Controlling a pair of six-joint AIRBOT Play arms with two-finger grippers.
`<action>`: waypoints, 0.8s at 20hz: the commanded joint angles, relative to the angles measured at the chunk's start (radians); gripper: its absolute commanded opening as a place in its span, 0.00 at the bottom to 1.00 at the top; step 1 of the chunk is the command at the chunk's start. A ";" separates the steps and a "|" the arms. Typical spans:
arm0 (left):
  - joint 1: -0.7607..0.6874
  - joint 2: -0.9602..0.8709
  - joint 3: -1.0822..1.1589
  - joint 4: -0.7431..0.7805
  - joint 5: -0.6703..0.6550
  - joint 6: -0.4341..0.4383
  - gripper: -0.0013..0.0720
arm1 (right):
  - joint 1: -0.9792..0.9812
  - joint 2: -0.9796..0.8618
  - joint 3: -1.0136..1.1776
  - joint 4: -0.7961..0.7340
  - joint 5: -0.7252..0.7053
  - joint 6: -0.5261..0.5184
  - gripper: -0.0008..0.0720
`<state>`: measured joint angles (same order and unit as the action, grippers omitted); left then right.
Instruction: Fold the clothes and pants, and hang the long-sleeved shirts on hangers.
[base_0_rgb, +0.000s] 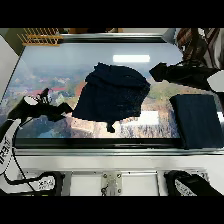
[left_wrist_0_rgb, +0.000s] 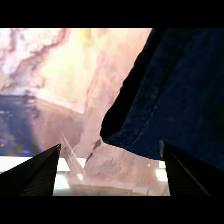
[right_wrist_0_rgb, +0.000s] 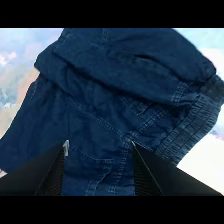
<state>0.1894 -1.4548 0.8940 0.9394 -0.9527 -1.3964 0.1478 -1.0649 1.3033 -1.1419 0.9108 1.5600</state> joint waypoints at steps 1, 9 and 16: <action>-0.006 -0.069 -0.042 -0.185 0.029 0.074 0.94 | 0.037 0.011 -0.009 0.001 0.014 -0.001 0.60; -0.130 -0.183 0.131 -0.180 0.089 -0.006 0.39 | 0.036 0.011 -0.010 -0.001 0.052 0.011 0.61; -0.153 -0.048 0.161 -0.031 0.029 0.002 0.04 | -0.008 0.013 -0.221 -0.231 0.175 0.386 0.67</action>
<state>0.0502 -1.5555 1.0466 0.8196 -0.8795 -1.3941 0.1596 -1.0523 1.1931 -1.2789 1.0492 1.7432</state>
